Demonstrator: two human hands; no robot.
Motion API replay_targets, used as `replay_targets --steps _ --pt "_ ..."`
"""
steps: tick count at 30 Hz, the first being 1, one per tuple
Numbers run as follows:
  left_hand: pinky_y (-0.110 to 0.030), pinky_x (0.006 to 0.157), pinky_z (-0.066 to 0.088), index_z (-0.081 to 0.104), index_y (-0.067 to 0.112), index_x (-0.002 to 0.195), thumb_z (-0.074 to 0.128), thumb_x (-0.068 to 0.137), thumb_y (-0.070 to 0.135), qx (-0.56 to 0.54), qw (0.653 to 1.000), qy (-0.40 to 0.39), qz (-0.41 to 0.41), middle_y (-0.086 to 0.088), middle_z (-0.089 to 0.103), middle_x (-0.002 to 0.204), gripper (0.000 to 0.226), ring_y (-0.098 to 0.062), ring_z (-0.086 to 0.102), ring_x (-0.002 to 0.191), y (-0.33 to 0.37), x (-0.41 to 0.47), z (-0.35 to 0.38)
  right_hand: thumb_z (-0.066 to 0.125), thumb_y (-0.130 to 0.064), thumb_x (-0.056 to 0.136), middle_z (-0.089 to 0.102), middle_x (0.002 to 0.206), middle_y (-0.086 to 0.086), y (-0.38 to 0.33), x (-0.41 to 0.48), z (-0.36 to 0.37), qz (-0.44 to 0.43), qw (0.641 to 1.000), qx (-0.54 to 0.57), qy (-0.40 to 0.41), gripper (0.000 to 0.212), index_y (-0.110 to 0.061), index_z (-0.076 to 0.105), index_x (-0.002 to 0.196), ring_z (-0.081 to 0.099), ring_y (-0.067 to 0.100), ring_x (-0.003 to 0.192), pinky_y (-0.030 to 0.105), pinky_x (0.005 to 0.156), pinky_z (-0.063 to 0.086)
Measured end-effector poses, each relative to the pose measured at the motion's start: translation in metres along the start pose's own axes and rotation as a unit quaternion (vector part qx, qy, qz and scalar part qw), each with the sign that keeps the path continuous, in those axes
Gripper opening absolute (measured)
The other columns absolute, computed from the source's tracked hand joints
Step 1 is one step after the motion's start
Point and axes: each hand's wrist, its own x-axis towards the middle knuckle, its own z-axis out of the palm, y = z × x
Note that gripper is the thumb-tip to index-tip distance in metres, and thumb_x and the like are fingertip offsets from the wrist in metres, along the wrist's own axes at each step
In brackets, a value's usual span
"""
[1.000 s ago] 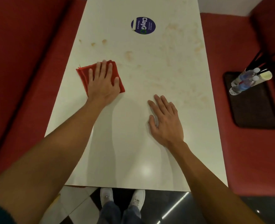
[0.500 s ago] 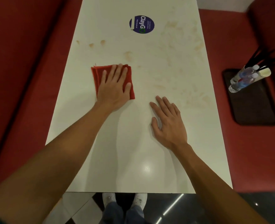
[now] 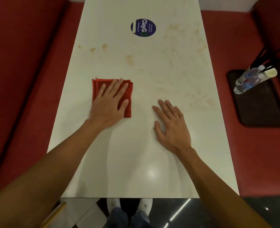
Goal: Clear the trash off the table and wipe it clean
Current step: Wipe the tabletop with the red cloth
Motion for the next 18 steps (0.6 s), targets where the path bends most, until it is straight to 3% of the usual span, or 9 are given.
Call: replay_targets --steps 3,5,8,12,15,18 --pt "-0.049 0.131 0.006 0.015 0.023 0.168 0.019 0.106 0.054 0.015 0.995 0.005 -0.098 0.002 0.010 0.175 0.069 -0.016 0.006 0.162 -0.030 0.025 -0.006 0.044 -0.034 0.105 0.025 0.172 -0.003 -0.001 -0.001 0.002 0.002 1.000 0.006 0.010 0.056 -0.024 0.041 0.160 0.009 0.013 0.161 0.045 0.130 0.016" --pt "-0.052 0.130 0.003 0.014 0.020 0.168 0.016 0.104 0.054 0.003 0.990 0.008 -0.142 -0.002 0.009 0.176 0.072 -0.021 0.004 0.162 -0.014 0.055 -0.001 0.045 -0.034 0.104 0.026 0.172 -0.002 0.000 0.000 0.002 -0.001 1.000 0.010 0.013 0.056 -0.023 0.042 0.159 0.011 0.014 0.161 0.045 0.130 0.016" --pt "-0.053 0.129 0.010 0.024 0.018 0.166 0.022 0.103 0.051 0.002 0.995 0.014 -0.098 -0.005 0.019 0.174 0.071 -0.023 0.014 0.161 0.045 0.050 0.006 0.049 -0.028 0.103 0.032 0.169 -0.001 0.001 -0.003 0.001 -0.007 0.998 0.045 0.045 0.054 -0.019 0.047 0.156 0.017 0.014 0.160 0.046 0.128 0.021" --pt "-0.050 0.130 0.010 0.015 0.022 0.168 0.028 0.108 0.047 -0.014 1.000 0.006 -0.024 0.001 0.009 0.176 0.066 -0.017 0.004 0.162 0.065 -0.031 0.005 0.054 -0.022 0.100 0.040 0.165 0.002 0.012 -0.009 -0.016 0.048 0.984 0.121 0.121 0.051 -0.014 0.053 0.150 0.027 0.016 0.157 0.047 0.127 0.025" --pt "-0.049 0.131 0.010 0.015 0.023 0.168 0.029 0.108 0.048 -0.006 0.999 -0.004 -0.031 0.003 0.007 0.176 0.066 -0.015 0.002 0.162 0.041 -0.073 0.002 0.053 -0.028 0.099 0.038 0.166 0.004 0.044 -0.019 -0.029 0.094 0.987 0.063 0.116 0.054 -0.015 0.050 0.152 0.026 0.020 0.157 0.047 0.126 0.026" --pt "-0.051 0.130 0.008 0.016 0.021 0.167 0.023 0.107 0.052 0.009 0.995 0.013 -0.101 0.000 0.009 0.176 0.068 -0.018 0.004 0.162 0.027 -0.046 0.003 0.046 -0.037 0.102 0.028 0.171 0.002 0.077 -0.029 -0.037 0.114 0.992 -0.010 0.060 0.057 -0.022 0.041 0.157 0.017 0.021 0.160 0.051 0.127 0.022"
